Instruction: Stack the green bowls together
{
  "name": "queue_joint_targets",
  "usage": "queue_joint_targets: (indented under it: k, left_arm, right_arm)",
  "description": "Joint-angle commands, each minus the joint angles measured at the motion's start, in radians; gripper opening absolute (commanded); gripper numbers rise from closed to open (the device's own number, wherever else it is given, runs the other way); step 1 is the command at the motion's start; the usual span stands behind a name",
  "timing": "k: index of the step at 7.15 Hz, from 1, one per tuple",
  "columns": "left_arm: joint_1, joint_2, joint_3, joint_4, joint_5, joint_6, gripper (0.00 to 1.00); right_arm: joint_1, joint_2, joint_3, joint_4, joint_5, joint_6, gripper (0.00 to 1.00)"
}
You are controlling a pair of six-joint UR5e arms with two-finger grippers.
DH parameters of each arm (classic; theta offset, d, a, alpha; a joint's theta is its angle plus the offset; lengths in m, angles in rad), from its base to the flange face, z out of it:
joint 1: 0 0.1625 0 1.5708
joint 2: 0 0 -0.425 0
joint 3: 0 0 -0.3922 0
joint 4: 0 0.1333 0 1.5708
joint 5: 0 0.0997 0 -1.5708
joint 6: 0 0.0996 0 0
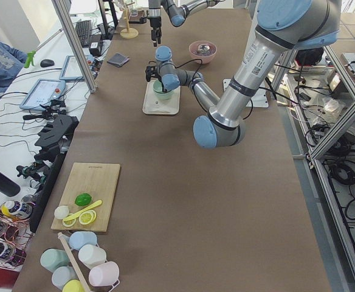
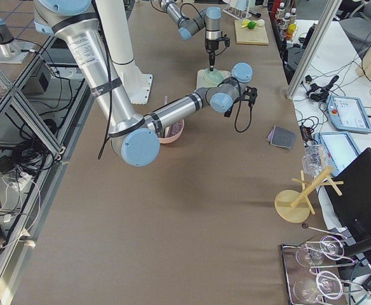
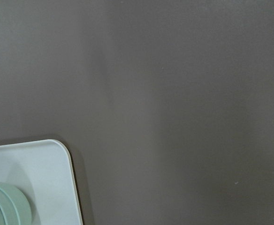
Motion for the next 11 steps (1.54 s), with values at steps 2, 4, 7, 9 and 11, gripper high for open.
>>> queue_joint_targets:
  k: [2,4,7,9,11]
  left_arm:
    - [-0.101,0.000,-0.007,-0.001,-0.015,0.003,0.98]
    - [-0.191,0.069,-0.028,0.018,-0.101,0.120,0.98]
    - [-0.345,0.350,-0.199,0.133,-0.110,0.621,0.98]
    - [-0.499,0.549,-0.266,0.160,-0.183,0.902,0.98]
    - [-0.680,0.671,-0.217,0.161,-0.305,1.134,0.98]
  right_arm:
    - [0.005,-0.002,0.003,-0.001,0.000,0.000,1.00]
    - [0.065,-0.040,0.003,-0.001,-0.001,-0.094,1.00]
    - [0.212,-0.230,-0.006,-0.001,-0.017,-0.508,1.00]
    - [0.335,-0.334,-0.020,-0.004,-0.017,-0.757,1.00]
    - [0.450,-0.407,-0.116,-0.004,-0.032,-1.045,1.00]
